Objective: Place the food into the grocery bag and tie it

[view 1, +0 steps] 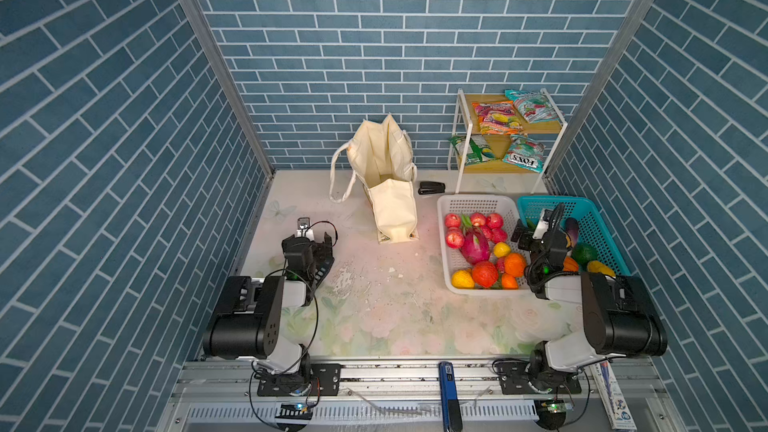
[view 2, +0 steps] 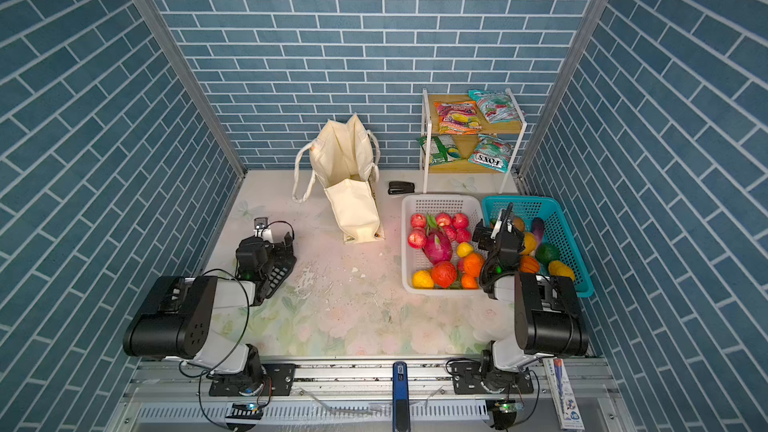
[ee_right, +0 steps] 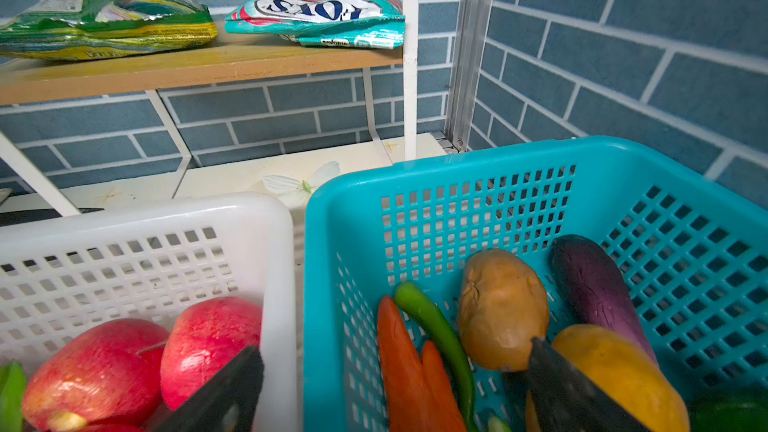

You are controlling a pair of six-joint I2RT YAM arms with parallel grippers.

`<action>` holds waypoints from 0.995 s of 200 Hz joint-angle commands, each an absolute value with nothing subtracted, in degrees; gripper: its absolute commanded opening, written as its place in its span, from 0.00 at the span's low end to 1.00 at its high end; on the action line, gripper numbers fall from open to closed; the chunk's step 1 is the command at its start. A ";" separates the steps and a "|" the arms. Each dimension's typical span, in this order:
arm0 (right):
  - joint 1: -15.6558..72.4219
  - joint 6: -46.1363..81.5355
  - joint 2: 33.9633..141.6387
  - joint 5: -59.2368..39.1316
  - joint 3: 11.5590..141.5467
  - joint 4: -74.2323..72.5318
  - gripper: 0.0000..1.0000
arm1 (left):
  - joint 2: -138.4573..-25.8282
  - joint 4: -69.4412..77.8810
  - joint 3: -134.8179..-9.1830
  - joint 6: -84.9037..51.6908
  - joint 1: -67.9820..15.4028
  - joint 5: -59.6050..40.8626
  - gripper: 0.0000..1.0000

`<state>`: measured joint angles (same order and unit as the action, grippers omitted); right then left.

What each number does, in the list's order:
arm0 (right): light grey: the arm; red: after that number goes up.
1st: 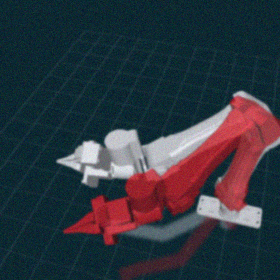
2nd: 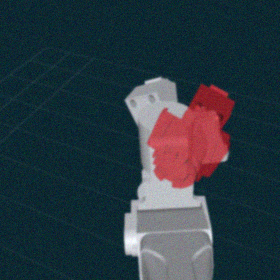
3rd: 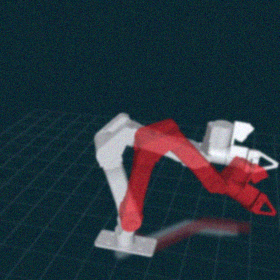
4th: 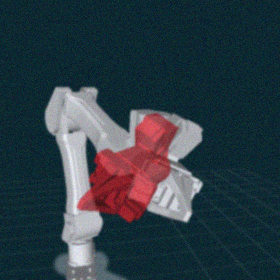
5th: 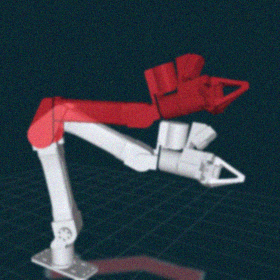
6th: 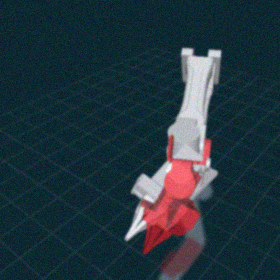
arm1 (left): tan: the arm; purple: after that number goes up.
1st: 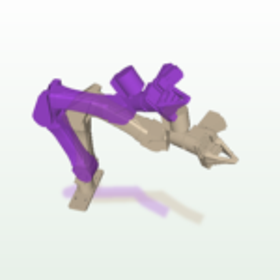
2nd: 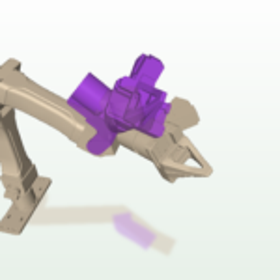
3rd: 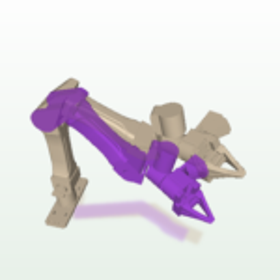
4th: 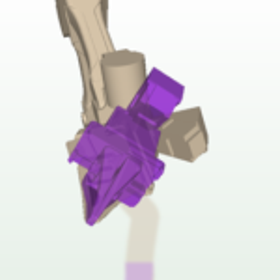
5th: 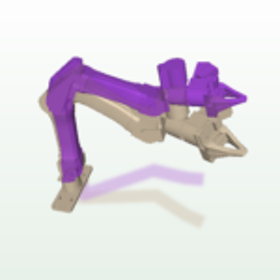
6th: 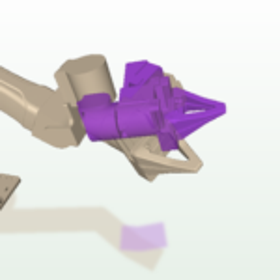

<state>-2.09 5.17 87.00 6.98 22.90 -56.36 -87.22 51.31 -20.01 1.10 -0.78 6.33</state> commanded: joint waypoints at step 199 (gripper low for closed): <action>-1.76 2.64 88.24 2.92 22.32 -50.09 0.99 | -87.22 51.69 -20.92 1.58 -1.12 6.67 1.00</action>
<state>-2.31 4.40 87.00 5.67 22.94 -56.36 -87.22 51.31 -20.01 1.10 -0.78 6.33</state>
